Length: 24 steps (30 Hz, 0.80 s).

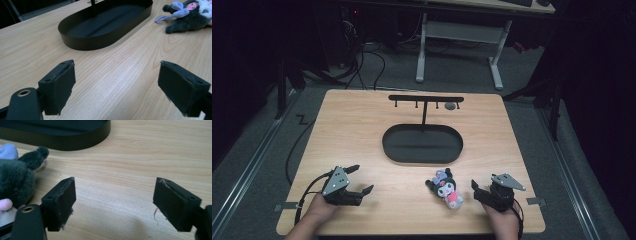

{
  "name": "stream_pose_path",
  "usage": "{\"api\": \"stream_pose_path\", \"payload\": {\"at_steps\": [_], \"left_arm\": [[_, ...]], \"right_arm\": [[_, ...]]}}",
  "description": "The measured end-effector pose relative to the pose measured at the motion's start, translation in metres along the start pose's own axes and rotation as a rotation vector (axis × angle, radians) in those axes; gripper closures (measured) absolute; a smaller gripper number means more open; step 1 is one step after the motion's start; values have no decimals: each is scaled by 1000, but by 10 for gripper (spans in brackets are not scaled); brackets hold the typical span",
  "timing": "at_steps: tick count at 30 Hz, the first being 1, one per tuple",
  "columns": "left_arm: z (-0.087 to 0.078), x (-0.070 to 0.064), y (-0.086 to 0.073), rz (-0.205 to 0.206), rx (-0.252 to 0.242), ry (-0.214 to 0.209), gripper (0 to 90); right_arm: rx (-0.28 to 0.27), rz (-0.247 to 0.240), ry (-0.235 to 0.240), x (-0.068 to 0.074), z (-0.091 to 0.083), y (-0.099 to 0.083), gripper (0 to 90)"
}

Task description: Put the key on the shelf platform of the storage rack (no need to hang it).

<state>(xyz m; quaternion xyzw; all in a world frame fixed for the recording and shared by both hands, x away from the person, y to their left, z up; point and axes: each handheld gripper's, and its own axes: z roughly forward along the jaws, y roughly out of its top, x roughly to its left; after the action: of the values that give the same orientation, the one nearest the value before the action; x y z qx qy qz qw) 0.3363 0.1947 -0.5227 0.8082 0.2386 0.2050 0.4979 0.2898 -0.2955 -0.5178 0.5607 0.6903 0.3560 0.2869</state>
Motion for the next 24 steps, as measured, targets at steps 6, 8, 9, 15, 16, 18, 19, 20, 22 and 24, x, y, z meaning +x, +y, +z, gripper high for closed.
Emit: {"api": "stream_pose_path", "payload": {"at_steps": [6, 8, 9, 15, 16, 18, 19, 20, 22, 24], "left_arm": [[0, 0, 0, 4, -1, -1, 154], [0, 0, 0, 4, -2, 0, 154], [0, 0, 0, 4, -1, 0, 154], [0, -1, 0, 4, -1, 0, 154], [0, -1, 0, 4, -1, 0, 154], [0, -1, 0, 4, -1, 1, 154], [1, -1, 0, 4, -1, 0, 154], [1, 0, 0, 4, -1, 0, 154], [0, 0, 0, 4, -1, 0, 154], [0, -1, 0, 4, -1, 0, 154]], "right_arm": [[-21, 10, -9, -3, -3, 0, 156], [-24, 1, -8, -3, -3, 0, 156], [-25, -2, -8, -2, -3, 0, 156], [-29, -13, -2, -2, -2, 0, 156], [-29, -13, -2, -2, -2, 0, 156], [-27, -12, -1, -2, -2, -1, 156], [-27, -15, -1, -2, -2, -1, 156], [-27, -16, -1, -2, -2, -1, 156], [-26, -13, -2, -2, -2, -1, 157], [-25, -14, -2, -2, -2, -1, 157]]}}
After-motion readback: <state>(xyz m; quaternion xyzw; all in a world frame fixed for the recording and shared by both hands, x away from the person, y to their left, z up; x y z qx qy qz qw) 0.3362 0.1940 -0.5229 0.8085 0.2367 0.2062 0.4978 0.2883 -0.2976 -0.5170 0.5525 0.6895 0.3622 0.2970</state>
